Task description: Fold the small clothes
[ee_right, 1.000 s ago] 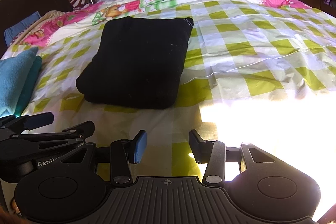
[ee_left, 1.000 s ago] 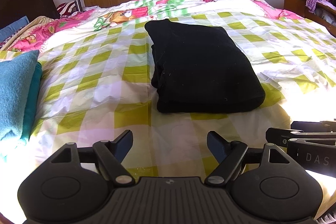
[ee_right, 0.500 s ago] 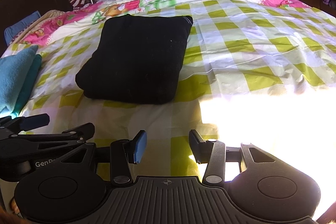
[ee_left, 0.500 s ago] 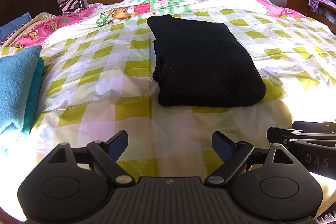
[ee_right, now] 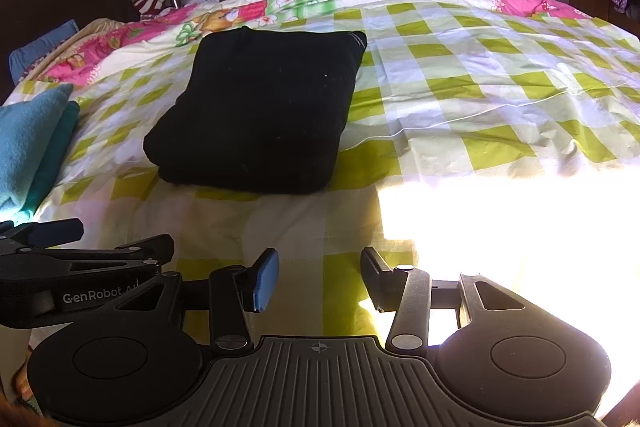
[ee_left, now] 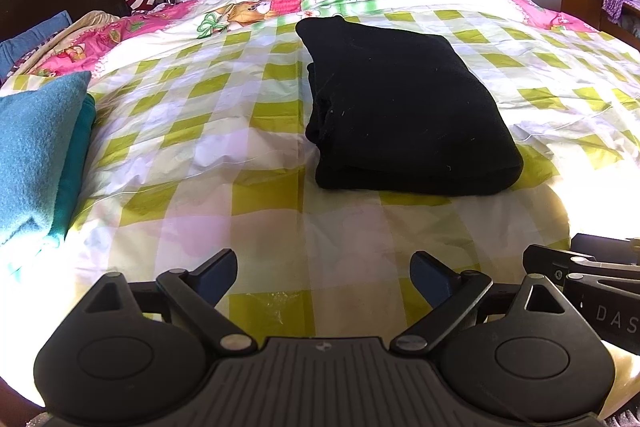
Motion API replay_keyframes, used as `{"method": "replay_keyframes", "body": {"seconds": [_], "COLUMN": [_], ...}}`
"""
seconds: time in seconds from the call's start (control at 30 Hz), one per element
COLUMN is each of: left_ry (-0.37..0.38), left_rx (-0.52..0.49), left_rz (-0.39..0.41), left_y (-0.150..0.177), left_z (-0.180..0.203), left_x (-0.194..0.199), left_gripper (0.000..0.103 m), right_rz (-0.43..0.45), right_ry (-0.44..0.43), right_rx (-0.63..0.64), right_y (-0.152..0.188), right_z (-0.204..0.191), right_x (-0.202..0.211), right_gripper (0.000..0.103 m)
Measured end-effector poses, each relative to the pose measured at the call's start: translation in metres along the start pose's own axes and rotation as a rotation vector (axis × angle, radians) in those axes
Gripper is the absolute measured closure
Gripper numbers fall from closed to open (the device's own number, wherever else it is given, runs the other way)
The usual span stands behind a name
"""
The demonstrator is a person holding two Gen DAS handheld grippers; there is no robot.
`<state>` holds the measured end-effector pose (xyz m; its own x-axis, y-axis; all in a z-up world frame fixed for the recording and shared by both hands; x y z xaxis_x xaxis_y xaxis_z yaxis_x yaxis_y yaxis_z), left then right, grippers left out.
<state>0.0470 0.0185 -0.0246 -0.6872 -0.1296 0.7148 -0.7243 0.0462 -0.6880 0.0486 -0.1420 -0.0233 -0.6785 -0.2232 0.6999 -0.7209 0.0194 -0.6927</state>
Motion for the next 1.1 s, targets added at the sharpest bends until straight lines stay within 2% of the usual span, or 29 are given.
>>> {"method": "replay_keyframes", "body": {"seconds": [0.4,0.47,0.57,1.1], "left_ry": [-0.002,-0.003,-0.003,-0.009], "left_rx": [-0.010,-0.015,-0.023,-0.034], "left_rz": [-0.010,-0.009,-0.011,-0.027], "left_y": [0.0022,0.0025,0.0032,0.0058], "left_z": [0.0027,0.0042,0.0068,0.0099], "left_x": [0.0004,0.0006,0.0008,-0.0002], "left_gripper": [0.000,0.000,0.000,0.000], "right_rz": [0.004,0.005,0.005,0.006], "right_ry": [-0.011,-0.013,-0.015,0.014], "right_rx": [-0.003,-0.005,-0.004,0.009], "right_y": [0.0027,0.0030,0.0038,0.0062], "right_z": [0.0016,0.0020,0.0019,0.0037], "right_x": [0.0000,0.0002,0.0005,-0.0004], "right_gripper": [0.056,0.052,0.052,0.051]}}
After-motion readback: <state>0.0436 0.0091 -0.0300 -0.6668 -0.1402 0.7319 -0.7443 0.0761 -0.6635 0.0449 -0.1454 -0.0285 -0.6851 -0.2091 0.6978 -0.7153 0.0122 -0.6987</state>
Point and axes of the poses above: each gripper's, at about its wrist camera, not at the fingertips, and x roughly against the way its jaws point, z to its right, y to its underside, the point moved 5 cm from there along -x, roughly the way its jaws point, and after that the axes turned 2 degrees about -y, right-handed, at the moved point
